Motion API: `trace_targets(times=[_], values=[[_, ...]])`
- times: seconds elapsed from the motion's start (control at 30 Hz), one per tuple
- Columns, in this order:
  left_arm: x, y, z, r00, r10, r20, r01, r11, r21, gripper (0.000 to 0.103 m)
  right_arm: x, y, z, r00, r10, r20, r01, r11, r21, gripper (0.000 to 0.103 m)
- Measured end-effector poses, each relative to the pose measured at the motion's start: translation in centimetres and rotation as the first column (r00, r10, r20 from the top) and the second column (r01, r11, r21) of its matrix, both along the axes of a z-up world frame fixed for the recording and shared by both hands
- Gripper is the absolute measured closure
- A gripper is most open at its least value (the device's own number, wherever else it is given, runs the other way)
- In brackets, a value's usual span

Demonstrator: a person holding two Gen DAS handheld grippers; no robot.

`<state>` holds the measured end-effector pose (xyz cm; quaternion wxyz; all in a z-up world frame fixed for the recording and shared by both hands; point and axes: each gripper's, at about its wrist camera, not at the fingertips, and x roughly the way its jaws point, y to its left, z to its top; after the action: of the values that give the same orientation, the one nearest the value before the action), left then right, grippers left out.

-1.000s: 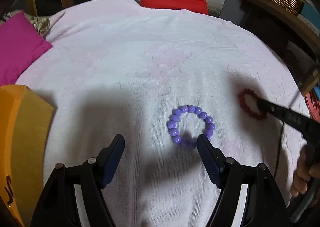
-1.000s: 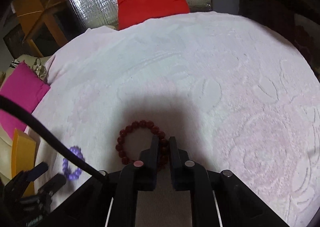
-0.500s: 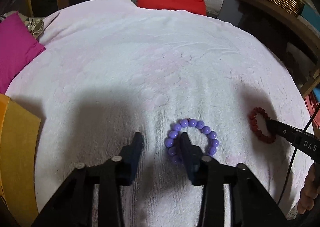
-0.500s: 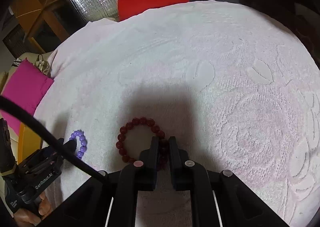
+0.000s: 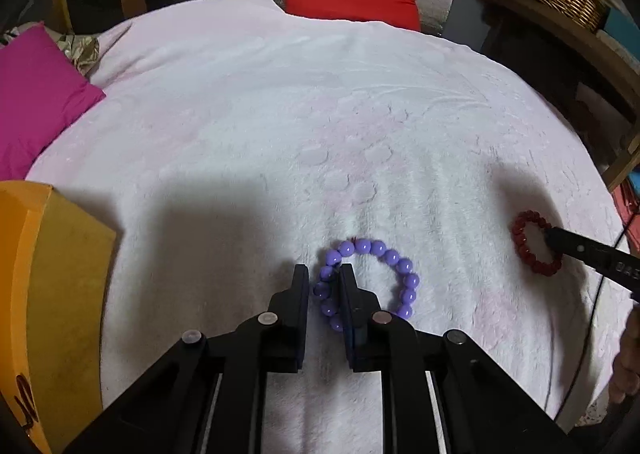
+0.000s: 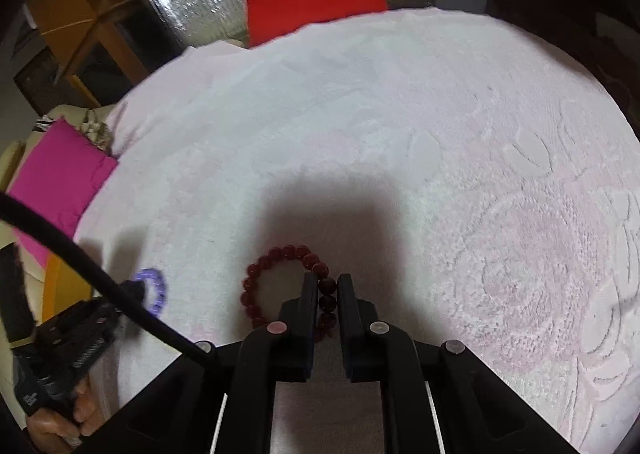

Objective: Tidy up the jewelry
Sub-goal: 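Grasp the purple bracelet with the left tool while the right tool grasps the red bracelet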

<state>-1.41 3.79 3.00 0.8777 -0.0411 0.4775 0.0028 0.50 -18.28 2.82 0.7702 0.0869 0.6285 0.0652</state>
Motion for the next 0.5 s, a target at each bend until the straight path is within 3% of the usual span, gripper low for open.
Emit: trace_targets(times=[0.13,0.23,0.33,0.4,0.43,0.5], values=[[0.0,0.3,-0.1,1.0,0.0,-0.003,0.0,1.0,-0.008,0.085,0.1,-0.1,-0.4,1.0,-0.001,-0.009,0.001,1.0,-0.001,0.092],[0.2,-0.2,-0.3,1.0,-0.009,-0.004,0.009,1.0,-0.006,0.074,0.1,-0.1,-0.6,1.0,-0.008,-0.009,0.008,1.0,-0.003,0.092],[0.1,-0.8,-0.4,1.0,-0.021,0.006,0.02,1.0,0.013,0.074,0.0,0.4,-0.6,1.0,0.01,0.005,-0.01,1.0,-0.02,0.092],[0.1,-0.7,-0.4,1.0,-0.014,0.012,0.014,1.0,0.005,0.08,-0.1,1.2,-0.7,0.999,0.038,0.025,-0.037,0.999,-0.035,0.091],[0.1,-0.6,-0.3,1.0,-0.011,0.015,0.011,1.0,-0.005,0.09,-0.2,1.4,-0.6,0.998,0.052,0.032,-0.051,0.998,-0.04,0.092],[0.1,-0.5,0.0,1.0,-0.01,0.027,0.01,1.0,-0.01,0.091,-0.4,1.9,-0.2,0.995,0.078,0.062,-0.076,0.996,-0.043,0.092]])
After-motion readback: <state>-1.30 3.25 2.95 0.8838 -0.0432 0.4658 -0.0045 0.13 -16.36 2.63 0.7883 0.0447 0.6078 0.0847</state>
